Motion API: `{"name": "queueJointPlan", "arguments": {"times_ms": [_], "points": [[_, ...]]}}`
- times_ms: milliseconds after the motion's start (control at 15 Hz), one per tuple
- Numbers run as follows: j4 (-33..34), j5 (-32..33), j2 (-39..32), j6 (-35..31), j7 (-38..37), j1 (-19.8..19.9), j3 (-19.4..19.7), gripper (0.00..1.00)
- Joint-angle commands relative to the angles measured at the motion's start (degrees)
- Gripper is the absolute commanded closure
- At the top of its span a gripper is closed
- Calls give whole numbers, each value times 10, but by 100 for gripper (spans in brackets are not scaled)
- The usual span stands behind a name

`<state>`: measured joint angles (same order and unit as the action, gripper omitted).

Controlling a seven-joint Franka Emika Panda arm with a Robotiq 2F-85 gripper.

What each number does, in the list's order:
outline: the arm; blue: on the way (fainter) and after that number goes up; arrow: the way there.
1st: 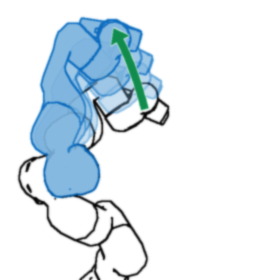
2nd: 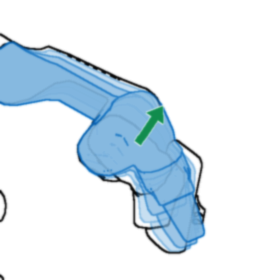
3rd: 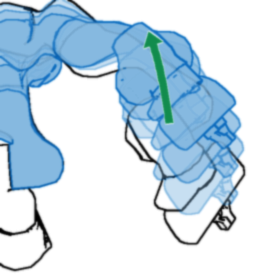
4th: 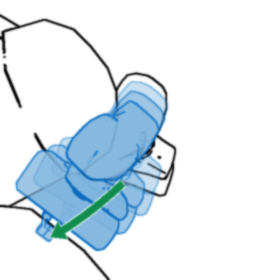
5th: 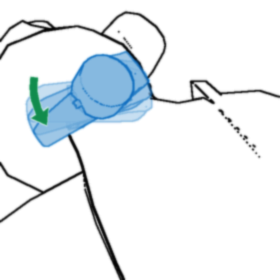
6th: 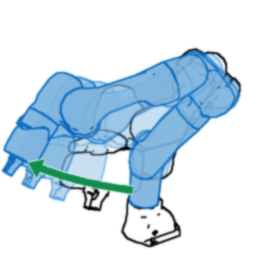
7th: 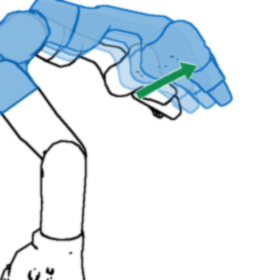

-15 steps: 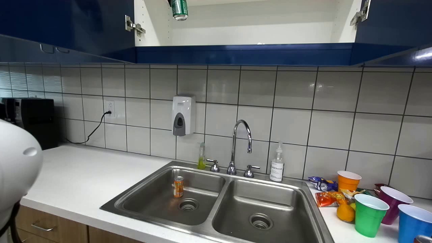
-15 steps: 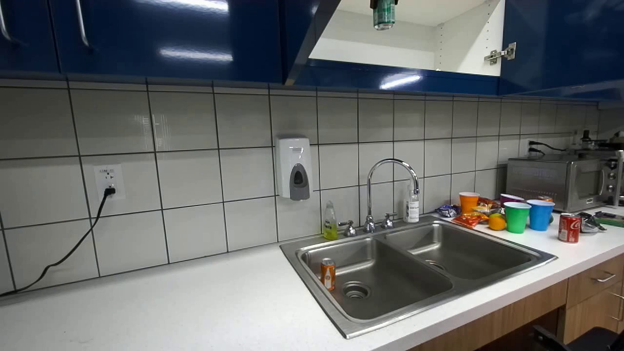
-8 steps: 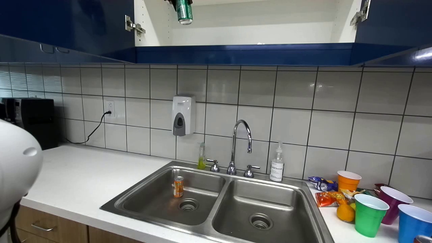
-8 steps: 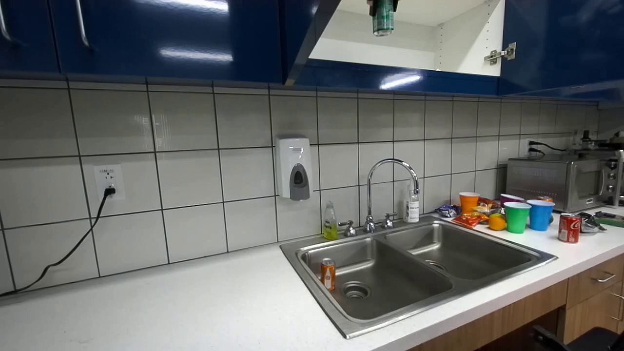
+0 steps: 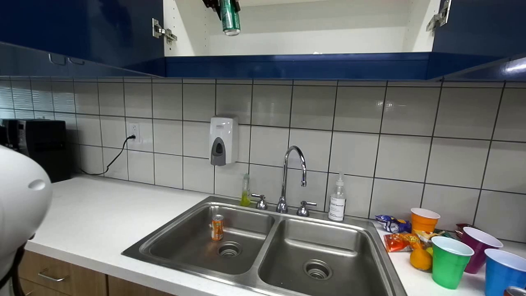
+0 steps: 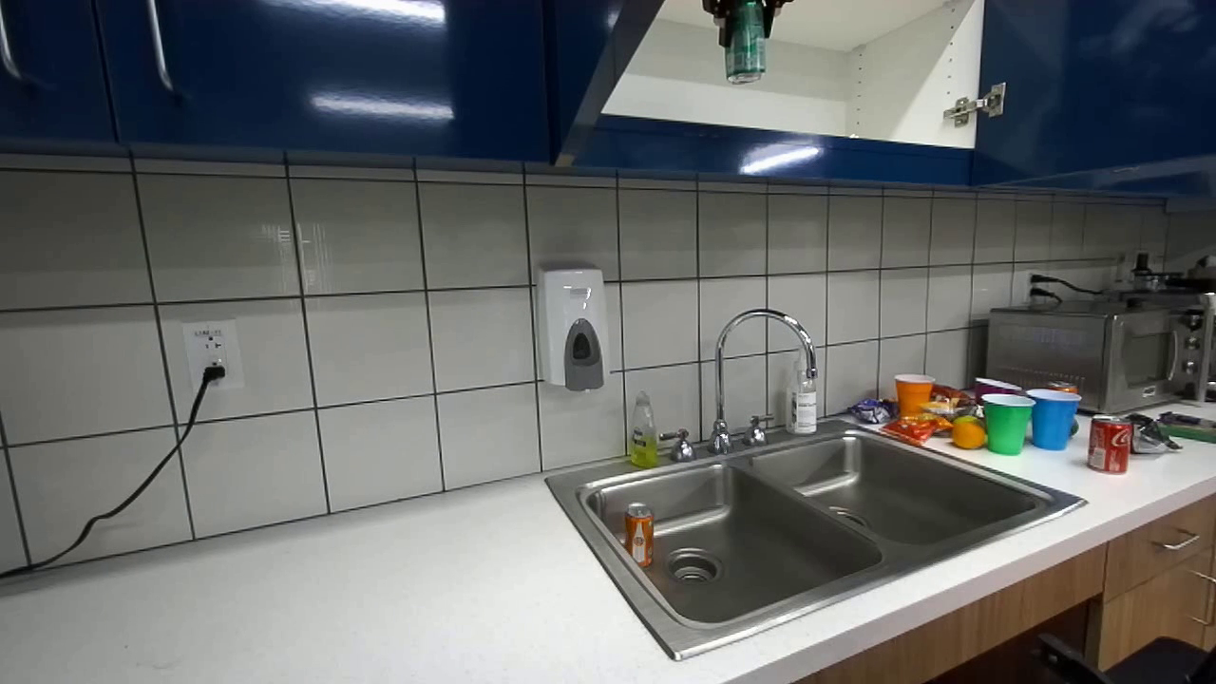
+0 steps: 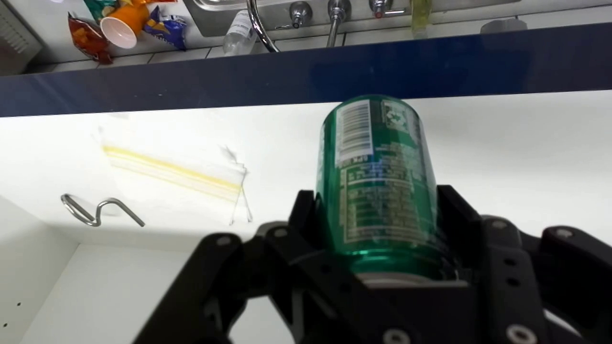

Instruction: Move the green soda can to the open cabinet

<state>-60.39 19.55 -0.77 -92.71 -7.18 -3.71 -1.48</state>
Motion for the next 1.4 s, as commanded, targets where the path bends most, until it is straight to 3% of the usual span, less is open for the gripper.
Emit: {"name": "queueJointPlan", "arguments": {"times_ms": [0, 1333], "points": [[31, 6, -21, -9, 16, 3, 4, 60], [74, -3, -86, -42, 12, 5, 38, 60]]}}
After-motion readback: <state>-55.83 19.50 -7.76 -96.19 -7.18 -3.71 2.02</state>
